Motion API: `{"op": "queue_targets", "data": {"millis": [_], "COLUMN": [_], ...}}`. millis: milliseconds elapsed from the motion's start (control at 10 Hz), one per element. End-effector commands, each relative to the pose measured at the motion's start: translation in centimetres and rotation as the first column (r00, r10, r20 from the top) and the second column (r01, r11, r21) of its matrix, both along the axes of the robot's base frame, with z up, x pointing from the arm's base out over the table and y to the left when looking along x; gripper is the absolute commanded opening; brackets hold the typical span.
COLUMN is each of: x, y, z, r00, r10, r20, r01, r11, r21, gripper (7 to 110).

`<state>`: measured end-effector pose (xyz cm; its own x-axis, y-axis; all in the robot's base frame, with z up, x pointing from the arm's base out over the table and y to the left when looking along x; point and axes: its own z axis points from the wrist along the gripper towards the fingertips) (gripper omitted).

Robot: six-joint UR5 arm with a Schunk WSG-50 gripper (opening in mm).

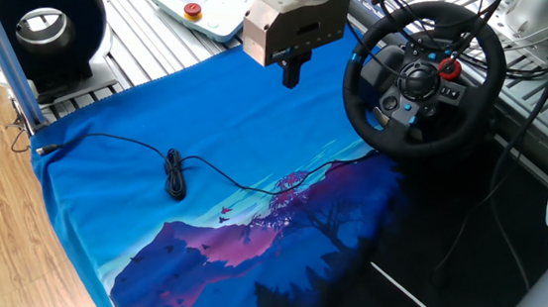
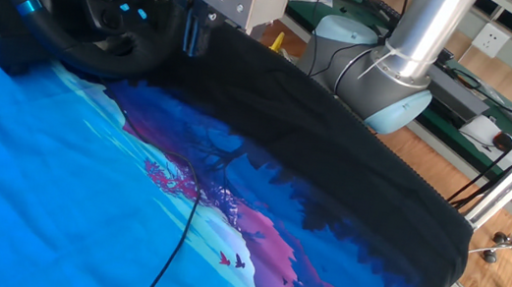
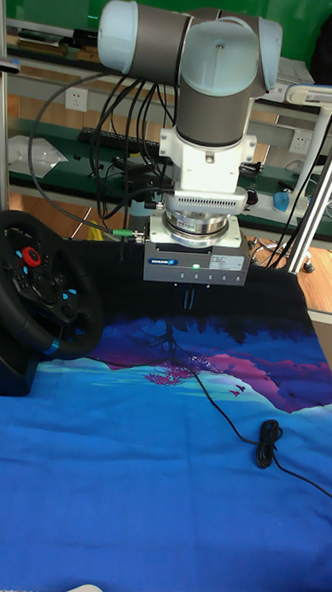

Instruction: Rotate the steering wheel 90 degrees counterclockwise

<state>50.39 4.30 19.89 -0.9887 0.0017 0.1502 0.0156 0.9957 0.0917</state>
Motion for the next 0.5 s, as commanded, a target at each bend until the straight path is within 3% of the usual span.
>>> {"op": "queue_targets", "data": {"millis": [0, 400], "x": [-0.05, -0.16], "y": [0.32, 0.22], "z": [0.17, 0.17], "r00": [1.0, 1.0], "r10": [0.0, -0.001], "r20": [-0.002, -0.007], "r01": [0.0, 0.001], "r11": [1.0, 1.0], "r21": [0.014, 0.011], "gripper": [7, 7]}}
